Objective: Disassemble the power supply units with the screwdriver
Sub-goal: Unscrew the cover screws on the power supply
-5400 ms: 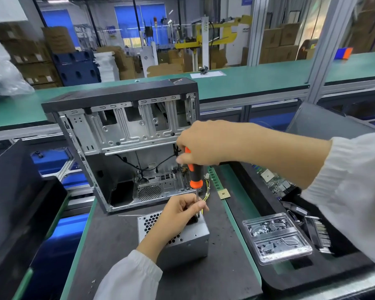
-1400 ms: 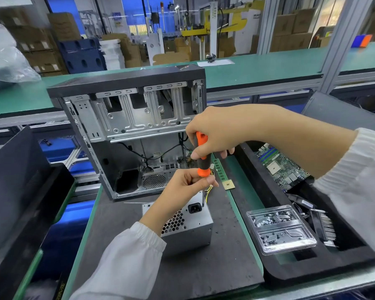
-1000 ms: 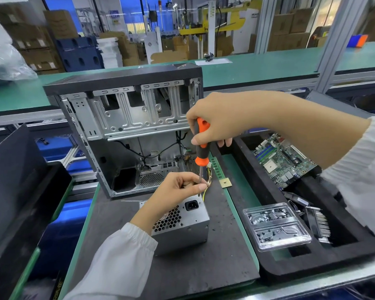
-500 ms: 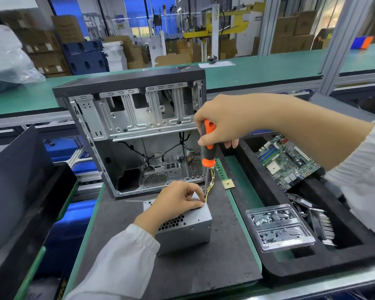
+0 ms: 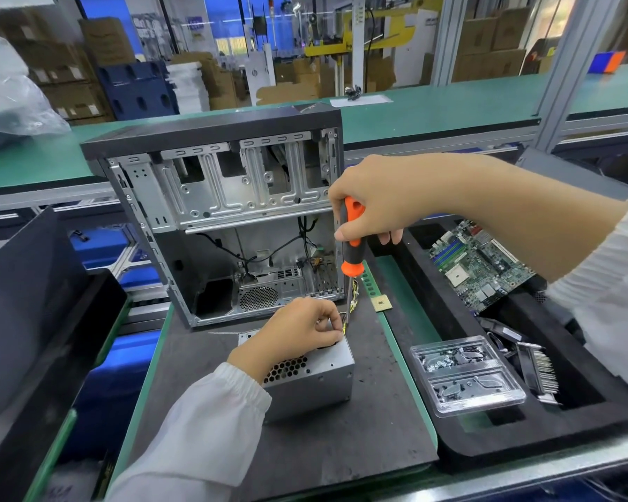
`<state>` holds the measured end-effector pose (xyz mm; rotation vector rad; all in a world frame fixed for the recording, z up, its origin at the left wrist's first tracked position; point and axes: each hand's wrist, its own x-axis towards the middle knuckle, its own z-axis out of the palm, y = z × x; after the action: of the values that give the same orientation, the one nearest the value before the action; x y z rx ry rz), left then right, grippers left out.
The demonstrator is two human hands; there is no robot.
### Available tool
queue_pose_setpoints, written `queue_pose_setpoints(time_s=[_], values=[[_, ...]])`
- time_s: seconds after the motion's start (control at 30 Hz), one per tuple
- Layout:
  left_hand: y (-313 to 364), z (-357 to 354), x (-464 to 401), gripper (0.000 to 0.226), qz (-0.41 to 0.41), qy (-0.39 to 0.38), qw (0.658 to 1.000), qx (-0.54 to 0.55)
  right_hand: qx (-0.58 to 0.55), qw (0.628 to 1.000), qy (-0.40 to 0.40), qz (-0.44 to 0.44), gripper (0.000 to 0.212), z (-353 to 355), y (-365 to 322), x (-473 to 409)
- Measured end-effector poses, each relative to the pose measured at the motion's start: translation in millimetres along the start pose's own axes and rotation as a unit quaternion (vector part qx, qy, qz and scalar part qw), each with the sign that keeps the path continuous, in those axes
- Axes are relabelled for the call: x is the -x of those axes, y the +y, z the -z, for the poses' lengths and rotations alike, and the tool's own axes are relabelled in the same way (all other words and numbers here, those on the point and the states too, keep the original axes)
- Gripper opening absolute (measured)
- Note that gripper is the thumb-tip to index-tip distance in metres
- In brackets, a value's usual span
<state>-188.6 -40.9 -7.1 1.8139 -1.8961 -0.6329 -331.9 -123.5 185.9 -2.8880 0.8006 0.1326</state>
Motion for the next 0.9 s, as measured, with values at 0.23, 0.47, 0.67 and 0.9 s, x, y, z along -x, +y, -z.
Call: queue_pose_setpoints(time_s=[0.23, 0.47, 0.67, 0.9], values=[[-5, 6, 1, 0.012, 0.011, 0.024, 0.996, 0.084, 0.001, 1.000, 0.005, -0.002, 0.023, -3, 3, 2], [-8, 14, 1, 0.025, 0.136, 0.033, 0.856, 0.498, -0.016, 0.997, 0.062, -0.042, 0.029, -15, 12, -1], [-11, 12, 1, 0.014, 0.222, 0.037, 0.661, 0.716, -0.064, 0.986, 0.100, -0.120, 0.031, -59, 28, -7], [-21, 12, 6, 0.015, 0.197, 0.076, 0.638, 0.740, -0.138, 0.968, 0.147, -0.150, 0.032, -124, 43, -13]])
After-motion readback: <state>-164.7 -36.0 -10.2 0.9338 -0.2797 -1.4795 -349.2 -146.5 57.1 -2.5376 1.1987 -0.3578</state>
